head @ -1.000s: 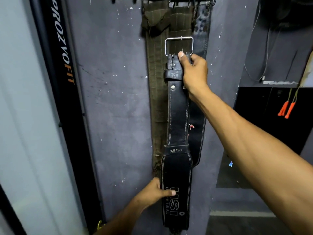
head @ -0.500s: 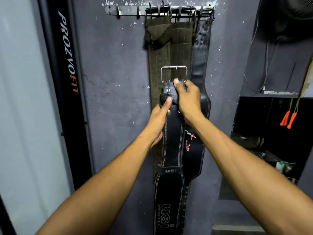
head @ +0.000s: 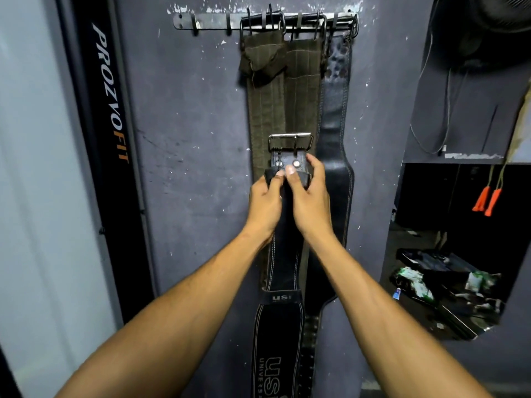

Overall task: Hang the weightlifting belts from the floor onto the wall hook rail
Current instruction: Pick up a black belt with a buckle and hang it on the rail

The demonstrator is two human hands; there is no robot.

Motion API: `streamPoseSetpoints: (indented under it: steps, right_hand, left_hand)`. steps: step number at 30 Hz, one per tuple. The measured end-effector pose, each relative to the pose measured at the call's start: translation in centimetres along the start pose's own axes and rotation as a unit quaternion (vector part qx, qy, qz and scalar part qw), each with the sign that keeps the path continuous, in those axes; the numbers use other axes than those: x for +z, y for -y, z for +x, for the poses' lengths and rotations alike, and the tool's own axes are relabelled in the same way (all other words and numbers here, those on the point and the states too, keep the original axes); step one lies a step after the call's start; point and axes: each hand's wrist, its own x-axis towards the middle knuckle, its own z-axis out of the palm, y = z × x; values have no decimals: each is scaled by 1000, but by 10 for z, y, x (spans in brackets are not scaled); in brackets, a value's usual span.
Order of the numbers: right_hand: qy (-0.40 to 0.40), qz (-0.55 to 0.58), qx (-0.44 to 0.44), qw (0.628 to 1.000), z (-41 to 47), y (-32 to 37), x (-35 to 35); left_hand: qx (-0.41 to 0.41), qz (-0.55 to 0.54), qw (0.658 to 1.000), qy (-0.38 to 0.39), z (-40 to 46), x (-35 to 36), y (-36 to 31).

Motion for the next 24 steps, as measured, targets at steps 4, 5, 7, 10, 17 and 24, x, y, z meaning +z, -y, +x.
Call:
streamPoseSetpoints:
  steps: [4,5,7,10,17,24]
  right_hand:
    - [-77,-18,-55,995,-40,-3,0]
    - [-87,-27,-48,995,-47,-8,-1]
    - [-92,-38,11,995,-59,-24,-6]
    - [49,66,96,992,-79,-46,-11]
    - [132,121,80,981,-96,-49,-19]
    - [280,69,182,940,-140,-120,-39]
  left_hand:
    - [-14,0,999,37,-8,5,1]
    - [-15,-13,999,35,-11,4,-2]
    - [-17,-36,999,21,-7,-1,-4]
    - [-34,-55,998,19,4,-7,-3]
    - [-78,-95,992,19,2,-17,3]
    - [-57,-91,994,25,7,-23,-19]
